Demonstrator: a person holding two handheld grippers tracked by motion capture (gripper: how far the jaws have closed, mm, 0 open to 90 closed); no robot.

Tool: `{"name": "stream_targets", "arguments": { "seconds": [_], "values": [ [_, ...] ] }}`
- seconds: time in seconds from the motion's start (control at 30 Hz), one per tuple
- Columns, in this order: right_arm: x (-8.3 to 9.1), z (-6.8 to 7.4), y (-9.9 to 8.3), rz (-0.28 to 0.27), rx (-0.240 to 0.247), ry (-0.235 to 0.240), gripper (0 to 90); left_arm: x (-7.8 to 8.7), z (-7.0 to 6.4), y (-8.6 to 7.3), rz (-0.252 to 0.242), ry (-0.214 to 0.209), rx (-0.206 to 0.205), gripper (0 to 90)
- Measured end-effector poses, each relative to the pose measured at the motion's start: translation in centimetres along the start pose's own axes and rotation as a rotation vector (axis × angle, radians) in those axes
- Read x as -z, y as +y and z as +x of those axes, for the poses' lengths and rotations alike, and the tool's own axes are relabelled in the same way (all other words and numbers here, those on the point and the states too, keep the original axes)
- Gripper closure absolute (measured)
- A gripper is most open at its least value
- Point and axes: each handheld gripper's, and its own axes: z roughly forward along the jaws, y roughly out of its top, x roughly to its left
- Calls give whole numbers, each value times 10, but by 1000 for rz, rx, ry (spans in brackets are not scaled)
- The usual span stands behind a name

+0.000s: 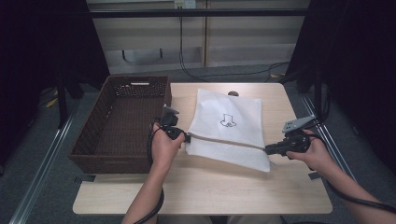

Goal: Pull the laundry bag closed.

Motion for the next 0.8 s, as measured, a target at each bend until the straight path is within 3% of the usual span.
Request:
{"name": "stream_targets", "arguments": {
  "seconds": [0.1,0.27,0.37,0.43,0.8],
  "values": [
    [1,-1,-2,10,0,-7,831,0,1,0,5,-15,11,863],
    [3,-3,-5,7,-8,-10,831,0,0,0,9,-10,-9,863],
    [3,-4,-6,6,-9,-13,831,-2,-1,0,2,-25,12,863],
    [3,-5,-6,4,-7,-14,831,-2,-2,0,0,-11,-9,863],
    [5,-10,3,17,-4,-82,829,-8,-6,0,1,-23,-29,820]
  ]
}}
